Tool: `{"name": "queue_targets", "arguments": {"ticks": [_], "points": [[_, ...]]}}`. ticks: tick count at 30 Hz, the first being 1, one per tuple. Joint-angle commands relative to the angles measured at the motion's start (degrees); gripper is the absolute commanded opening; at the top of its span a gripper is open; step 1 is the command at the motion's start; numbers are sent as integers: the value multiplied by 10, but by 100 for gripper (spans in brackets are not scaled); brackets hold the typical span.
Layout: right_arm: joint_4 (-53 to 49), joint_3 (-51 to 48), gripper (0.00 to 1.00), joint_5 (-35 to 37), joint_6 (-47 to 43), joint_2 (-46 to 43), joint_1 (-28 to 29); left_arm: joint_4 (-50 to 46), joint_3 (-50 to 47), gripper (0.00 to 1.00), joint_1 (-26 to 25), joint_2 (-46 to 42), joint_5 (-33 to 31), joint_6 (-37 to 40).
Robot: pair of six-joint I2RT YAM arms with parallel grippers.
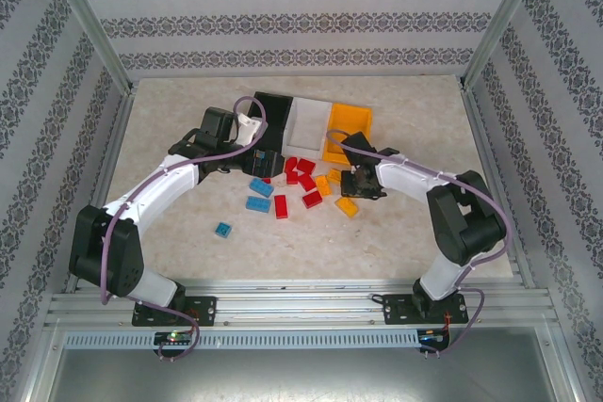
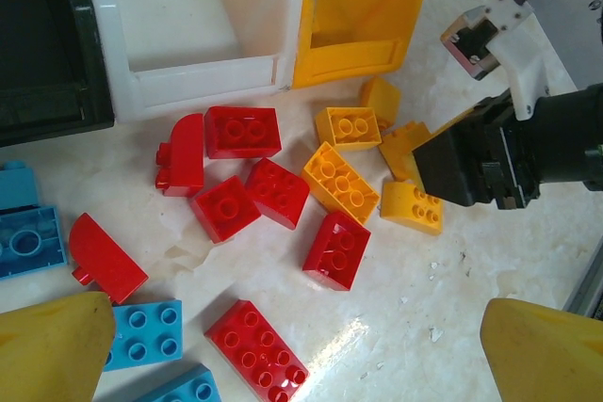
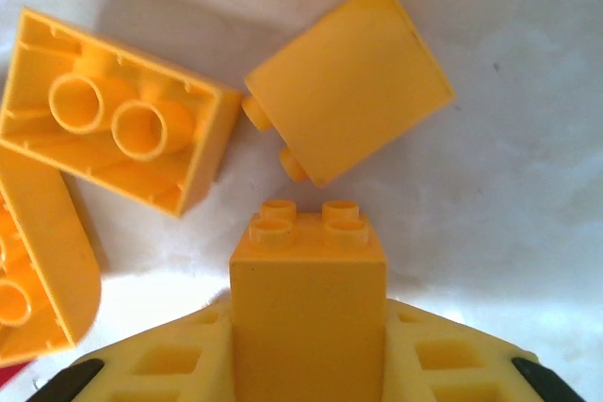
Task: Sort the legos into containers by color
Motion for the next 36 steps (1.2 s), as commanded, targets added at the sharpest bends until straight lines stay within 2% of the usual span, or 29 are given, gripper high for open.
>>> {"name": "queue_targets", "arguments": {"ticks": [1,10,16,26,36], "points": [[-16,-23,32,23,4,-55,-3,12,-2,100,-9,-6,-3,13],[-42,-16,33,-16,6,-179,-3,13,-3,100,-10,0,0,14],[-58,55,34,-26,-4,-196,-4,12,-3,100,-11,2,-3,16],[-70,200,34,-27,-43,-80,-19,11,-3,100,-17,10,-1,16],[-81,349,34,-37,-59,103,-61,7,-1,100,-22,16,0,15]]}}
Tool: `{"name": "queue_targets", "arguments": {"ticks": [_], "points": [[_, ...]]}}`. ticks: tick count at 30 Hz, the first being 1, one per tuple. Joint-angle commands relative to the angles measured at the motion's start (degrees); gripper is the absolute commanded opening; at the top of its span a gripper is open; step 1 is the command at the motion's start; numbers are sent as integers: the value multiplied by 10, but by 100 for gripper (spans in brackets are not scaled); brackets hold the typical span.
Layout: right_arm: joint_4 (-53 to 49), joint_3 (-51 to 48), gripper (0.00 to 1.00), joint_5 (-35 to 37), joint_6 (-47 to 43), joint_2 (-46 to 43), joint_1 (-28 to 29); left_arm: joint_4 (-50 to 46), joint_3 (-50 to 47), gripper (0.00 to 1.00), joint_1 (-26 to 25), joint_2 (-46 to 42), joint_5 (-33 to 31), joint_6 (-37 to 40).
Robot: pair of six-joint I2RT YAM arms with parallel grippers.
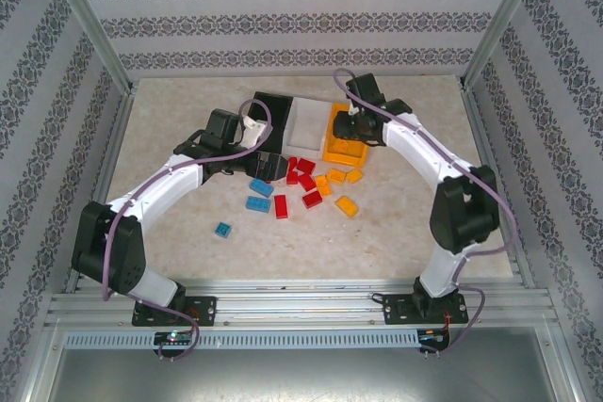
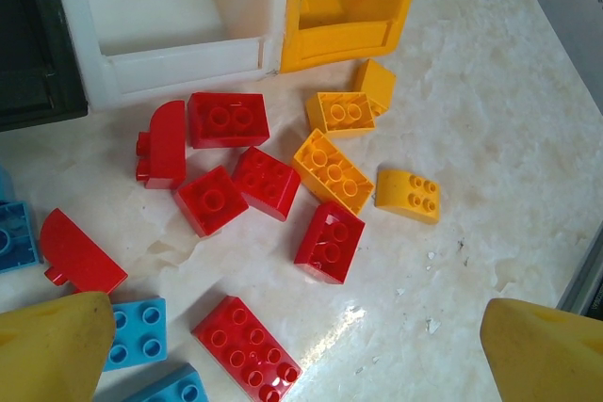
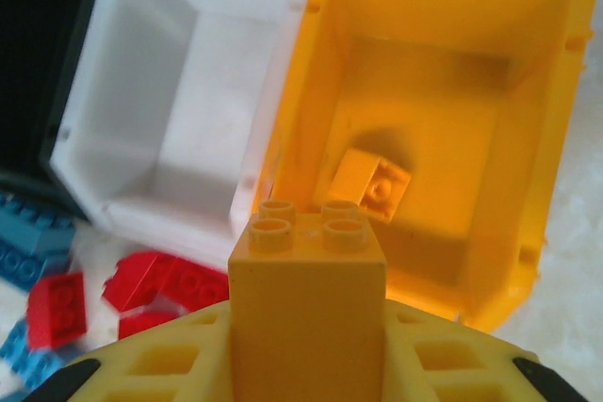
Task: Sort the legos into containers by color
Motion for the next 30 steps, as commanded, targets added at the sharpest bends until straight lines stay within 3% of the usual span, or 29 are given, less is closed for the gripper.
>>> {"name": "queue_targets", "arguments": {"ticks": [1,12,17,24,30], "points": [[-19,55,34,-2,-14,50,-15,7,-1,100,-8,4,-1,14],[-59,164,39,4,-24,179,-32,3,2,100,-16,12,1,17],[-68,168,57,6,-25,177,-34,1,2,100,-21,16,0,19],[-45,73,61,17,-27,64,-16,-16,8,100,-26,26,-21,20],[17,-129,63,0,11,-83,35,-133,67,91,-45,72,-147,2]]}}
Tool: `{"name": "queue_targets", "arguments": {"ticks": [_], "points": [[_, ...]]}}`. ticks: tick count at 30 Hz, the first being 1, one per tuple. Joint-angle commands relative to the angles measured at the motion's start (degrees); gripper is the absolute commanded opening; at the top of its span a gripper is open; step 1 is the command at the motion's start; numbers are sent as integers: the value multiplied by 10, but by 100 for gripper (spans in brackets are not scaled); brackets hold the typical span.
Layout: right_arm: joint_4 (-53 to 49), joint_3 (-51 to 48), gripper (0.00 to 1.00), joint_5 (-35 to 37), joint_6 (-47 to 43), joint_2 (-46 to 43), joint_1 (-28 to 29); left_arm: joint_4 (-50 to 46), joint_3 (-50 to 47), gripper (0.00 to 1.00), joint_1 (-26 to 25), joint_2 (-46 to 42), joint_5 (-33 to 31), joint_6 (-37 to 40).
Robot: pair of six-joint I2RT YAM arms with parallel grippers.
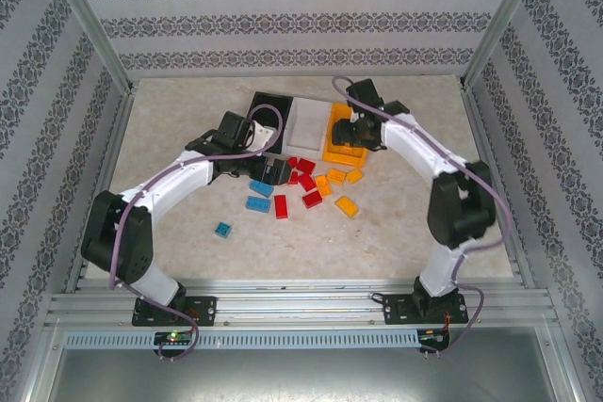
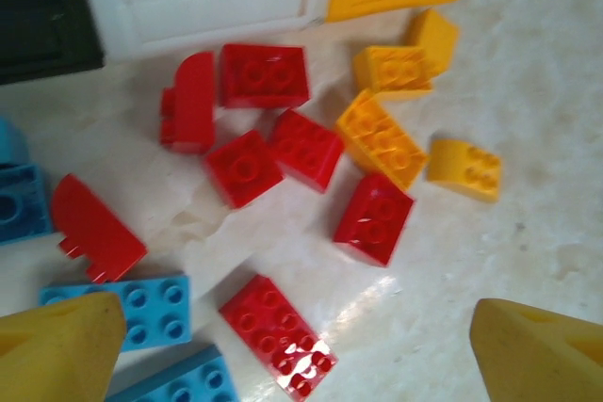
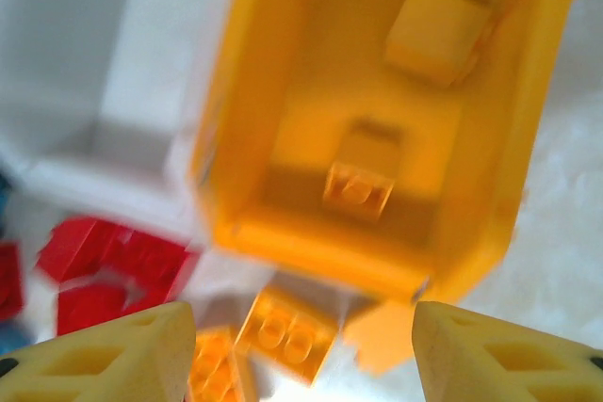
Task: Sort the legos into containers by color
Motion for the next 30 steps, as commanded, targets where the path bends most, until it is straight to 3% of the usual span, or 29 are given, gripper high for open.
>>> {"name": "queue_targets", "arguments": {"ticks": [1,6,15,22,30], "points": [[39,-94,63,-14,31,-68,28,-98,46,89,-26,31,-79,-19],[58,-202,63,-9,52,-144,60,-220,120,88,-99,76,-178,-72],[86,-300,63,-17,66,-213,69,-227,119,78,-140,102,-182,-195],[105,-340,63,-26,67,-244,67,-210,103,67,-162,122,-185,-245],[127,-361,63,-45,63,-244,60,-217,95,63,-173,146,-218,-261]]}}
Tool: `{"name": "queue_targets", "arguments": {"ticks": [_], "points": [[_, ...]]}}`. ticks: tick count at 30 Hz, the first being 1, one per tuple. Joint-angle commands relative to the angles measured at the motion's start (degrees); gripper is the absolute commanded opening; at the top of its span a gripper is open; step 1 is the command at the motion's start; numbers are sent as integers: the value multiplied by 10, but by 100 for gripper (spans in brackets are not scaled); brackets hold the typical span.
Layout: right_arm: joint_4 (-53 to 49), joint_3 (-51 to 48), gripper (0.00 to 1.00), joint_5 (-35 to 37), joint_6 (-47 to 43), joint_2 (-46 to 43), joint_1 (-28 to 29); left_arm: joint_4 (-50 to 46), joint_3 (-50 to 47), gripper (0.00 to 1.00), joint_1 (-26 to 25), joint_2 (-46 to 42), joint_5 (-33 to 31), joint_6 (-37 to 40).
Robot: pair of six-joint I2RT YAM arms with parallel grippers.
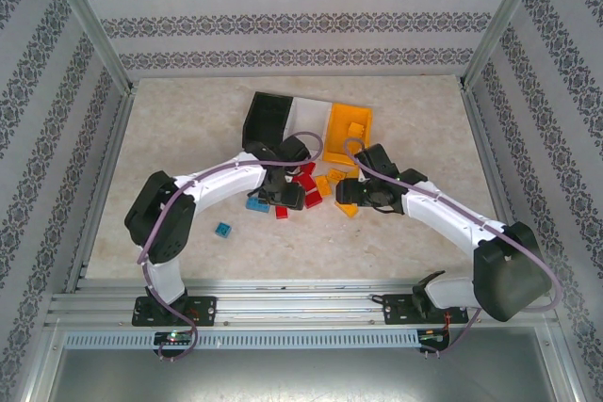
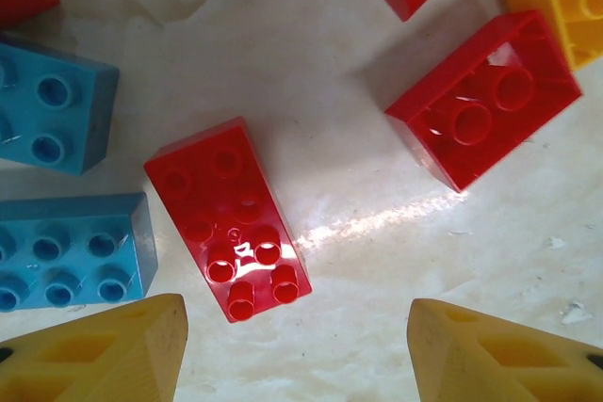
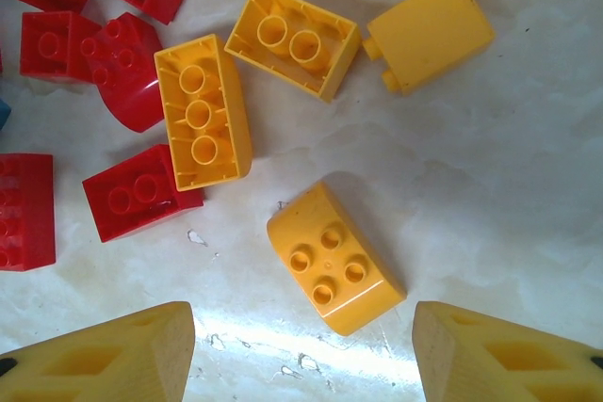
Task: Sort the legos into containers by color
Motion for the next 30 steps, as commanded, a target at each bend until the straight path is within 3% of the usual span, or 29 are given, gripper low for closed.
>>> {"name": "queue_targets", "arguments": {"ticks": [1,17,25,30], "points": [[18,-14,63,-17,2,-7,-5,-19,-14,63,-5,11,-27,-24],[31,-39,63,-38,-7,-12,-30,7,-5,60,-5,80,-34,-15],[35,-39,63,-43,-2,-3,-32,4,10,41,-5,106,-48,6],[34,-33,63,-46,0,-3,-32,3,5,36,-5,92,-54,15]]}}
